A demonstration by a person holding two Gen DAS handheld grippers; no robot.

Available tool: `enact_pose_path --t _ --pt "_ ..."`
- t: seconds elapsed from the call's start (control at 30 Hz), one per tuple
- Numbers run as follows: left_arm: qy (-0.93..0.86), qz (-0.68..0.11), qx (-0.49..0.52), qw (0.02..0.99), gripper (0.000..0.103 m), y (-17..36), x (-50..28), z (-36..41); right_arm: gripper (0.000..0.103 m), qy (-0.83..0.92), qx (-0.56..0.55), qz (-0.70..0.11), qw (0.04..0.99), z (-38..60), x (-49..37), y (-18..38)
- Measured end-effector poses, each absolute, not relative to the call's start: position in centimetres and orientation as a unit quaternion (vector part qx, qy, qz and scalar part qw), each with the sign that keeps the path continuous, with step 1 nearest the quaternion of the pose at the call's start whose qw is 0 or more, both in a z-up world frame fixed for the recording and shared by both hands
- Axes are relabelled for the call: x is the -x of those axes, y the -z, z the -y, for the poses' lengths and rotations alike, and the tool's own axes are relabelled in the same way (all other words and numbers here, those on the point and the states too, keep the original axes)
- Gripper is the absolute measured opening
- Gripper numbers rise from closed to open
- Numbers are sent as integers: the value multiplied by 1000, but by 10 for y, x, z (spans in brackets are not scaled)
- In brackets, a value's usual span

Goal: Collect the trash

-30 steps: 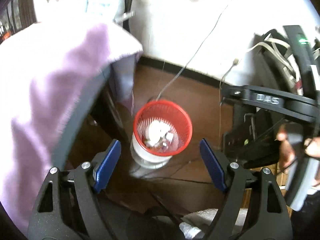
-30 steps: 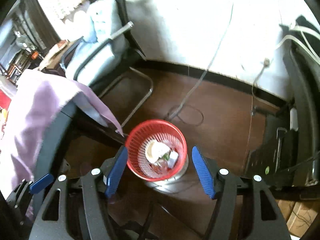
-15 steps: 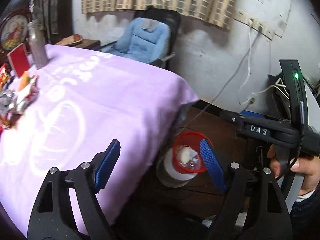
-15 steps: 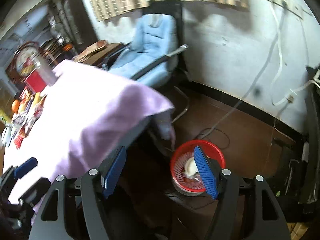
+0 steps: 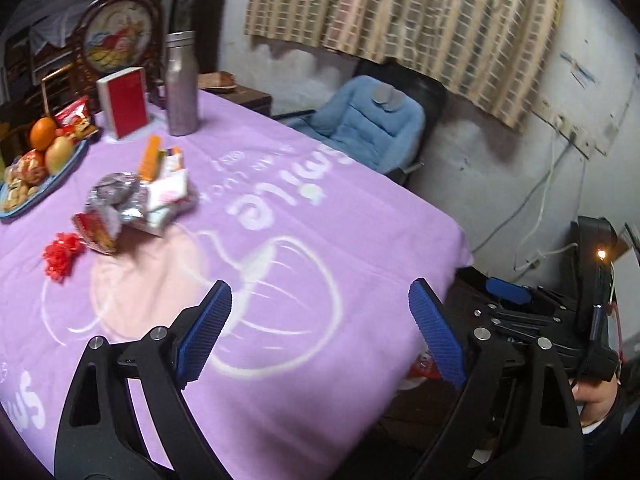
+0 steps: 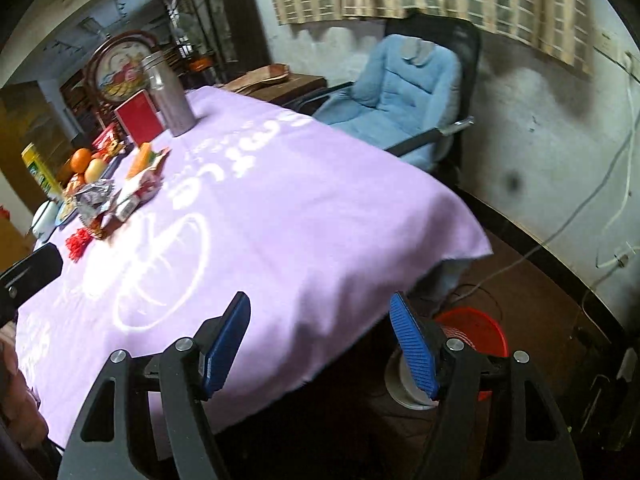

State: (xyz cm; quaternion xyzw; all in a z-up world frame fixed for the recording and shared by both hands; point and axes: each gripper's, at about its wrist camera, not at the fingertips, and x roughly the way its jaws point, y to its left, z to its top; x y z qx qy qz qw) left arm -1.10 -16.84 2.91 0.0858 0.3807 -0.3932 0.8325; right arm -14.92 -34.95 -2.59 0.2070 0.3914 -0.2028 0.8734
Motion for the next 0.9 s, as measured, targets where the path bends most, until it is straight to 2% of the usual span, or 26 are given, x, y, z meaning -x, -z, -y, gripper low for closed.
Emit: enact_pose_path --t 0.4,0.73,0.9 --pt "312 -375 -29 873 88 -47 -63 97 81 129 -170 -388 897 292 76 -2" --pt "141 -407 63 900 88 -14 -158 8 82 77 -144 -398 903 250 4 -16" --pt "132 -445 121 878 88 2 -178 -21 83 69 -157 -412 895 243 -23 -3"
